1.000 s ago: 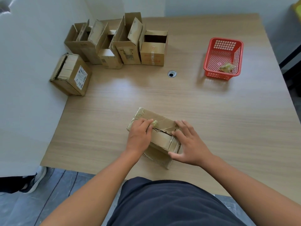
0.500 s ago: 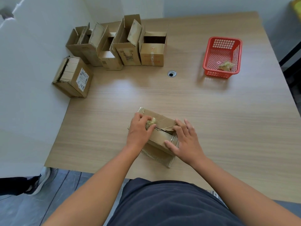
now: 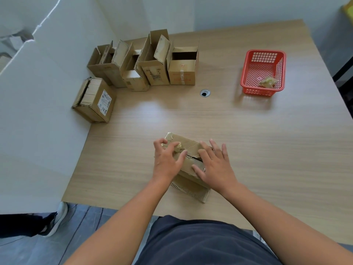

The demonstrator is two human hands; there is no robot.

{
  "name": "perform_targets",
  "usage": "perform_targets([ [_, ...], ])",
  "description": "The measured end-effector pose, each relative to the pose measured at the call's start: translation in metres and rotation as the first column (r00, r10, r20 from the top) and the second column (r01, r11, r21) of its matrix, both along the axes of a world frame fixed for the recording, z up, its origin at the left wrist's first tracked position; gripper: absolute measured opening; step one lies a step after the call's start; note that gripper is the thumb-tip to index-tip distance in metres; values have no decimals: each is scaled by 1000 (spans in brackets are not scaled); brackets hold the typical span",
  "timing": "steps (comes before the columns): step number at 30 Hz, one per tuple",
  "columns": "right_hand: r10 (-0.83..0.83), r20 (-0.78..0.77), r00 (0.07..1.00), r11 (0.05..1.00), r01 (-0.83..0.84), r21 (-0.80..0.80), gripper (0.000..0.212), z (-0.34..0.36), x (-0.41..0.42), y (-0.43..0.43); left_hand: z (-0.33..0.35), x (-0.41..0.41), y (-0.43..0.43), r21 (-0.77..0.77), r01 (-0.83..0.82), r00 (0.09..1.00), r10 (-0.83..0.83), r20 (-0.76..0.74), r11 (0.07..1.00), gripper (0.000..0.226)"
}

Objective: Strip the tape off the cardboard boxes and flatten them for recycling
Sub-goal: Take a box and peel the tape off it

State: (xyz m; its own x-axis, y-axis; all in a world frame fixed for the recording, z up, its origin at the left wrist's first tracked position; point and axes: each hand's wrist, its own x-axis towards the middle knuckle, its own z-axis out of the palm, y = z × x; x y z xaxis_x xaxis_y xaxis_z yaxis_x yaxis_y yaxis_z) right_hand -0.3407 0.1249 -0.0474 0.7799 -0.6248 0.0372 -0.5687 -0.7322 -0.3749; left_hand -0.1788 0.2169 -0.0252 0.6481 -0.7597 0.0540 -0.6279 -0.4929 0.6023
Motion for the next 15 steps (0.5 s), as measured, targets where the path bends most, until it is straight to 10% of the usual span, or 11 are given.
perform_targets([
  [15, -1, -66, 998, 1000, 3, 30, 76, -8, -3, -1, 4, 7, 0, 25, 36, 997, -38, 62, 999, 26],
])
